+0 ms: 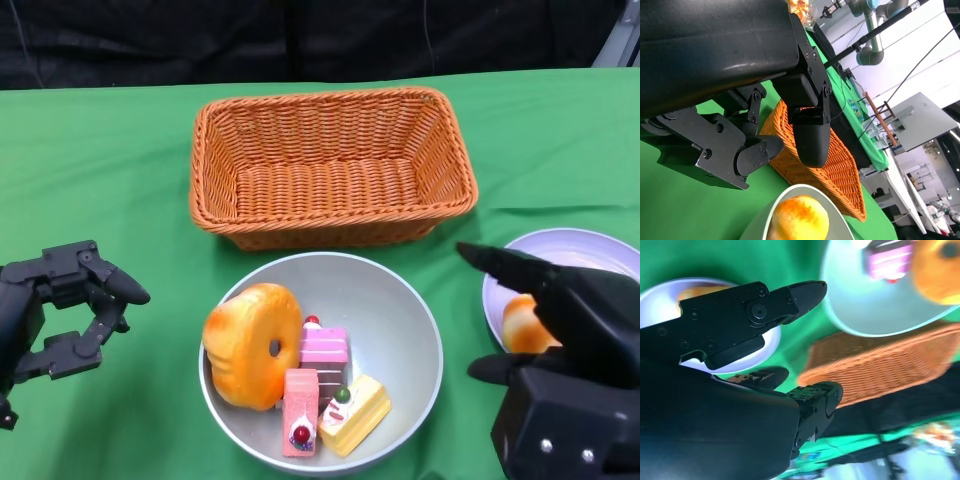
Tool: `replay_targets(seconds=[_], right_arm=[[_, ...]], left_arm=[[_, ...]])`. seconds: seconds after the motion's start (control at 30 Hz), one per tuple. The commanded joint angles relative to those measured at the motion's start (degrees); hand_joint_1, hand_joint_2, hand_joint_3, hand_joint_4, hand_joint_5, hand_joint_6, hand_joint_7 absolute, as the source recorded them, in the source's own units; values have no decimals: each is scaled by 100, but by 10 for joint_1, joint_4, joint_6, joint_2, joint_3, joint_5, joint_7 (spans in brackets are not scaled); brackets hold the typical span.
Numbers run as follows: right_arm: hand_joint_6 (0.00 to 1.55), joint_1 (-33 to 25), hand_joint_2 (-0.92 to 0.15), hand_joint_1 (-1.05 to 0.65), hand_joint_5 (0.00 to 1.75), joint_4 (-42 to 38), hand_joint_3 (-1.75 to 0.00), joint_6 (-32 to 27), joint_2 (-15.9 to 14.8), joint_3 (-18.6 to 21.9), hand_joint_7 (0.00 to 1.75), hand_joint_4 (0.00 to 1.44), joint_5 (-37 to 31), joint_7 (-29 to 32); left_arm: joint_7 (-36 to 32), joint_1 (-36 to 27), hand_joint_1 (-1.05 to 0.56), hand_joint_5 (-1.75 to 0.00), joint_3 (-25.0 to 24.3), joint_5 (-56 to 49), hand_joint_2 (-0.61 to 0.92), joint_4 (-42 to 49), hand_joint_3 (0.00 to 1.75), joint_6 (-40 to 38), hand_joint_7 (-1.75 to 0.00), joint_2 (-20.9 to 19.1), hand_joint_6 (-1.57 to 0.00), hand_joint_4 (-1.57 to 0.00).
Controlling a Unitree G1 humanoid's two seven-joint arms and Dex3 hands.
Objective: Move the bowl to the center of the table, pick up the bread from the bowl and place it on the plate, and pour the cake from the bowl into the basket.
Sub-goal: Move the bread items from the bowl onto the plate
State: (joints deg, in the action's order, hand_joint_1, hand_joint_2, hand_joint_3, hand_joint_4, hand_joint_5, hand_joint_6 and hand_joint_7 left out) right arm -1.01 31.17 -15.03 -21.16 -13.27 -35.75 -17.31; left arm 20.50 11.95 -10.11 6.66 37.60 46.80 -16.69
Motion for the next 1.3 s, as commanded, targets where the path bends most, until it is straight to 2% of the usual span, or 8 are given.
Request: replay_targets(seconds=[0.03, 0.33, 0.5, 0.77, 0.93, 1.07, 1.3], right_arm=[[45, -5, -92, -70, 10, 15, -2, 36, 7, 10, 4, 63, 36, 6], [50, 8, -90, -67, 8, 25, -1, 79, 23, -3, 3, 67, 78, -4], [52, 33, -90, -67, 5, 10, 0, 86, 35, -29, 1, 67, 80, -15], [52, 110, -92, -71, 4, -94, 0, 94, 74, -82, 0, 69, 63, -5], [52, 123, -92, -69, 3, -121, 0, 104, 82, -87, 0, 68, 62, -1], [50, 185, -92, -70, 1, -219, -1, 96, 119, -117, 0, 65, 42, 9], [49, 224, -92, -72, 0, -300, -2, 108, 149, -125, 0, 61, 45, 25]], left_arm=[[-7, 6, 6, -144, -3, -6, 61, 11, 91, 13, -107, -10, -87, -85], [1, 8, 6, -145, -3, 5, 62, 16, 90, 9, -106, -8, -86, -85], [-4, 11, 5, -146, -2, -3, 63, 24, 88, 16, -106, -10, -86, -83], [-1, 14, 3, -146, -1, 6, 63, 27, 88, 17, -106, -3, -87, -84], [-3, 14, 3, -146, 0, 4, 63, 27, 87, 19, -106, -3, -86, -84], [-21, 8, 3, -146, -3, -14, 63, 21, 87, 26, -106, -3, -87, -85], [-27, 6, 3, -146, -2, -18, 62, 19, 89, 30, -106, -4, -87, -85]])
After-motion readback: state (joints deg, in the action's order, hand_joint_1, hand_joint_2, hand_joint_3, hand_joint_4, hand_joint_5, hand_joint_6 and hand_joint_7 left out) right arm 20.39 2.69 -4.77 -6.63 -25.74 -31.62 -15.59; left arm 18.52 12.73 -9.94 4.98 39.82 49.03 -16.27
